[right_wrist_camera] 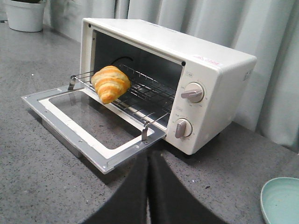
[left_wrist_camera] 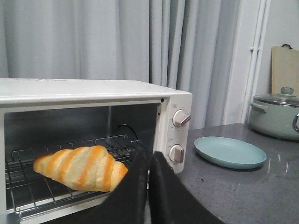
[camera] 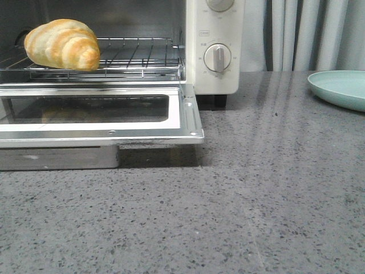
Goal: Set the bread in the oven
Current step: 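Open the right gripper and withdraw both grippers from the oven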
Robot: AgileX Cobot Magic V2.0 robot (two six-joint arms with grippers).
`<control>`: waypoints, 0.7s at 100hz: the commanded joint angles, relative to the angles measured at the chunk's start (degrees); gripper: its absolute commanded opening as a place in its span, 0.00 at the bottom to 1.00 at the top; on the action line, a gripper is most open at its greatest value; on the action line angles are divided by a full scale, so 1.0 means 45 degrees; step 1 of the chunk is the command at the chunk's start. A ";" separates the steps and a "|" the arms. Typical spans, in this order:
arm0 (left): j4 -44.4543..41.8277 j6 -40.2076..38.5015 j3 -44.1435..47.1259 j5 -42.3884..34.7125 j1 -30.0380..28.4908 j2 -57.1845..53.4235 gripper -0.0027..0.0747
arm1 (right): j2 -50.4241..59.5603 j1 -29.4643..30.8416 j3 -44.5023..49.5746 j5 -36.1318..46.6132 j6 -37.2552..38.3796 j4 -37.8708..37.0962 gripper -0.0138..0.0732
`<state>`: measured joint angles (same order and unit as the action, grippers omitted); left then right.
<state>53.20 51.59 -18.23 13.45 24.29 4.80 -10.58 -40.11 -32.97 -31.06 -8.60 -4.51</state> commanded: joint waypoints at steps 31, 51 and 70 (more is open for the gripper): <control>0.0487 -0.0081 -0.0354 -0.0584 -0.0058 0.0163 0.01 | -0.0135 0.0076 -0.0159 0.0756 0.0056 -0.0186 0.09; 0.0487 -0.0081 -0.0354 -0.0584 -0.0058 0.0163 0.01 | -0.0135 0.0076 -0.0159 0.0756 0.0056 -0.0186 0.09; -0.1907 -0.0129 0.0106 -0.1148 -0.0553 0.0053 0.01 | -0.0135 0.0076 -0.0159 0.0756 0.0056 -0.0186 0.09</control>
<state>50.44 51.70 -17.12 12.34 23.18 4.66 -10.48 -40.11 -32.51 -31.91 -8.50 -4.73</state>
